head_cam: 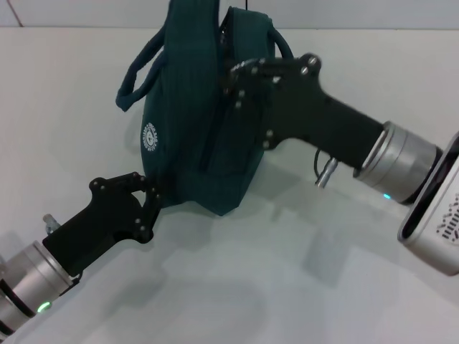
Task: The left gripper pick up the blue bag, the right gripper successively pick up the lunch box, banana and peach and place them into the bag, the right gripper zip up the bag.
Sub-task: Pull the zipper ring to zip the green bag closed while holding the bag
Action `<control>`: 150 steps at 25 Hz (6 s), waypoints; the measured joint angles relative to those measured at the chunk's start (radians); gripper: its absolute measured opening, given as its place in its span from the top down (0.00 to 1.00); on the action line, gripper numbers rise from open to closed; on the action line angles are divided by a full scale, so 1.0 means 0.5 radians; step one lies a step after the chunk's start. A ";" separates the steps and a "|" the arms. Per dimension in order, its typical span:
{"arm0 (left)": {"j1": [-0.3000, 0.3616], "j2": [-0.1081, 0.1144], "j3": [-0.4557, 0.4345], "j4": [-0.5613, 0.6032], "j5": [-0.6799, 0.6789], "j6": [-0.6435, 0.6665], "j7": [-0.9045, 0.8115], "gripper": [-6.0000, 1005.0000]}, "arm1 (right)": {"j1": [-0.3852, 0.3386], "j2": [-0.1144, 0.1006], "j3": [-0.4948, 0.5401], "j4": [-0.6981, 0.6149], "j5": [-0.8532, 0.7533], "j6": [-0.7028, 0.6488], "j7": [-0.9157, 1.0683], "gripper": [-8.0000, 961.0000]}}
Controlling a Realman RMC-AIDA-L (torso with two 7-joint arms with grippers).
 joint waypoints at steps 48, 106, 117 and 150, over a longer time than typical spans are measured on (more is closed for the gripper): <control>-0.401 -0.027 0.032 -0.199 -0.282 0.383 0.004 0.36 | 0.013 0.000 -0.043 0.025 0.284 0.041 -0.022 0.90; -0.025 0.001 0.047 -0.074 -0.177 0.250 0.444 0.94 | 0.090 0.000 -0.026 0.224 0.401 -0.062 0.897 0.91; 0.086 0.049 0.010 -0.036 -0.338 0.208 0.466 0.94 | 0.077 0.000 0.025 0.287 0.410 -0.045 0.904 0.91; -0.018 0.137 0.024 0.433 -0.300 0.595 -1.024 0.48 | 0.003 -0.012 0.268 0.373 0.433 -0.057 1.028 0.91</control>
